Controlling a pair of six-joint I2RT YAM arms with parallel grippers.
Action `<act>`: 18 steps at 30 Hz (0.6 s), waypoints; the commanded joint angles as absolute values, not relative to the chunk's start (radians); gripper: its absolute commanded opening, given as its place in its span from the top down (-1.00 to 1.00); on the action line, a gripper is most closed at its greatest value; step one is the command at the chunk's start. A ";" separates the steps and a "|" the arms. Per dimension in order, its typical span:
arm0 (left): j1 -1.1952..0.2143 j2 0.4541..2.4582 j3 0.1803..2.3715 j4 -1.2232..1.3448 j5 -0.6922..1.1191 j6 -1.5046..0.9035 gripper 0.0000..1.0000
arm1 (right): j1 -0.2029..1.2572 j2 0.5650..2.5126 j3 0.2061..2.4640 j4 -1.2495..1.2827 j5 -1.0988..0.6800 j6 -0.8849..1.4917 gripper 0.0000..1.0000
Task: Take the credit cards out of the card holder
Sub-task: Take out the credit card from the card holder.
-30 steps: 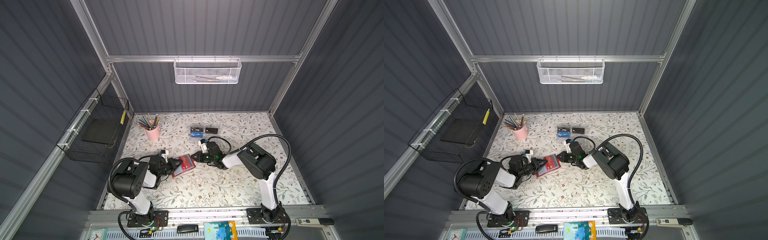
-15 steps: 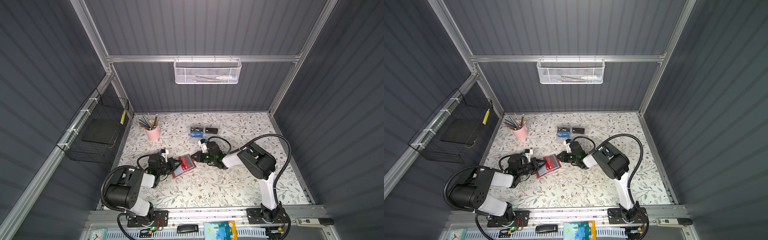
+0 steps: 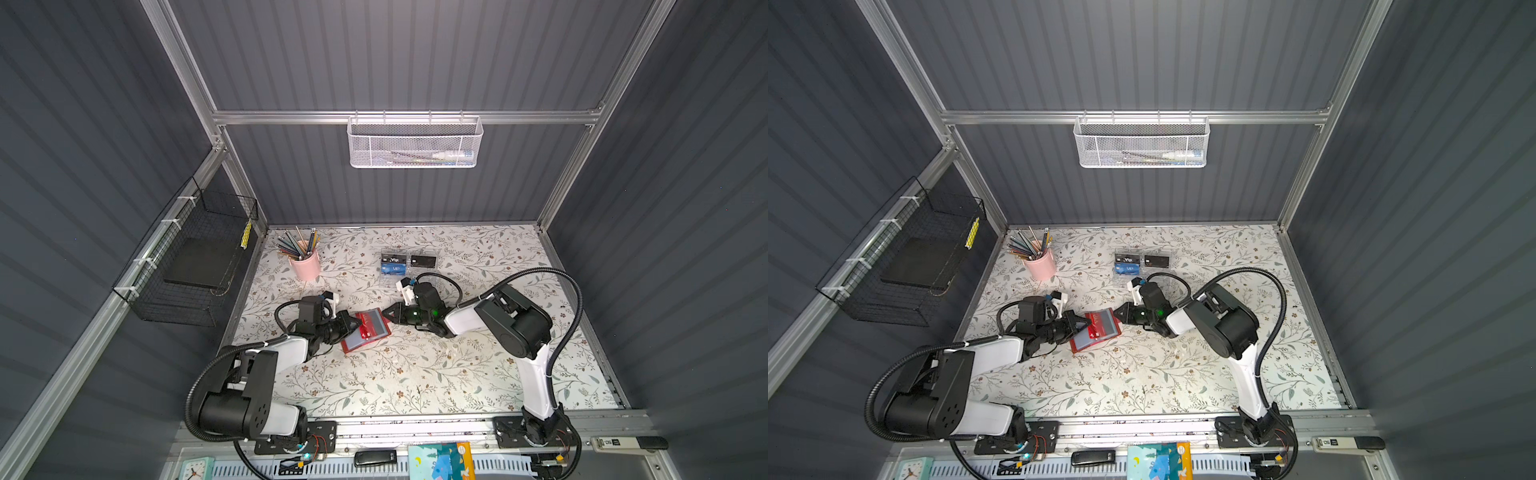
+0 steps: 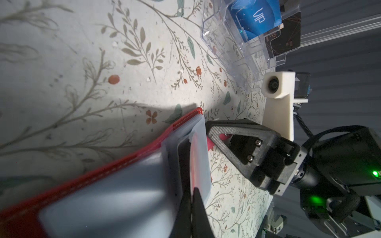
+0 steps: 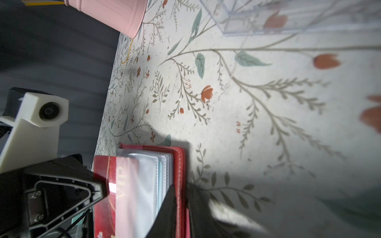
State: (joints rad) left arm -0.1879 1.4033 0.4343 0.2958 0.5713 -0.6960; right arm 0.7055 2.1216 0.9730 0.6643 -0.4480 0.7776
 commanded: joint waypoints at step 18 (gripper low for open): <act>-0.200 1.360 0.556 0.081 0.515 -0.573 1.00 | 0.626 2.088 0.860 0.353 -0.397 0.682 0.64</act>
State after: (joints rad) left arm -0.1894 1.3819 0.5129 0.1406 0.5297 -0.6090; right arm 0.6331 2.0506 0.9089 0.6060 -0.4694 0.7235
